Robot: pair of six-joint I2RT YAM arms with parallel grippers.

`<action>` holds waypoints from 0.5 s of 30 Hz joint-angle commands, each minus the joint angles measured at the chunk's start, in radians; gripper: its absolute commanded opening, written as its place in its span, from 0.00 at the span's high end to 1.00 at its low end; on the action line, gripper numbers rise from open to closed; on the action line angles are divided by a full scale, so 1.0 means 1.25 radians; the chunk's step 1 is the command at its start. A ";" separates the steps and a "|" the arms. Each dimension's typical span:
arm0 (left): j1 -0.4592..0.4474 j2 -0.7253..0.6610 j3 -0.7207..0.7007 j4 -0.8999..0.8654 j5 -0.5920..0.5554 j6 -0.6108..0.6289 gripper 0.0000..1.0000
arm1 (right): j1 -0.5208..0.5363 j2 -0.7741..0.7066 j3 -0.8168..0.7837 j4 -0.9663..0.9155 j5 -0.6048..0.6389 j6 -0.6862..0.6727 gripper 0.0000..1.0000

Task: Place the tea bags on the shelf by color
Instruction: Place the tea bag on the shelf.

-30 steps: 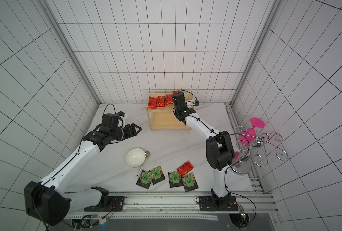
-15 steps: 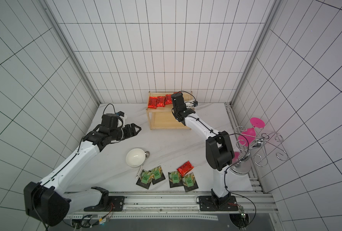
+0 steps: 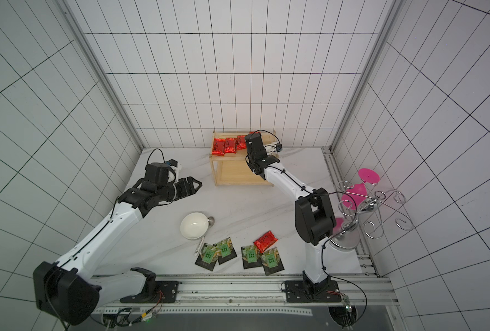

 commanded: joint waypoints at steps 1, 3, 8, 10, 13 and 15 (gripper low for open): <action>0.006 -0.016 0.000 0.006 0.001 0.005 0.24 | 0.007 -0.079 -0.035 -0.011 -0.028 -0.074 0.62; 0.006 -0.019 0.000 0.006 0.003 0.005 0.24 | 0.015 -0.126 -0.067 -0.006 -0.053 -0.149 0.59; -0.024 -0.014 0.000 0.005 -0.011 0.002 0.24 | 0.057 -0.341 -0.283 -0.039 -0.066 -0.441 0.56; -0.050 -0.010 -0.003 0.007 -0.018 -0.008 0.24 | 0.076 -0.434 -0.382 -0.073 -0.066 -0.568 0.54; -0.100 0.008 -0.022 0.019 -0.017 -0.035 0.24 | 0.132 -0.560 -0.538 -0.160 -0.011 -0.704 0.54; -0.146 0.030 -0.035 0.025 -0.023 -0.046 0.24 | 0.162 -0.622 -0.635 -0.209 -0.005 -0.742 0.57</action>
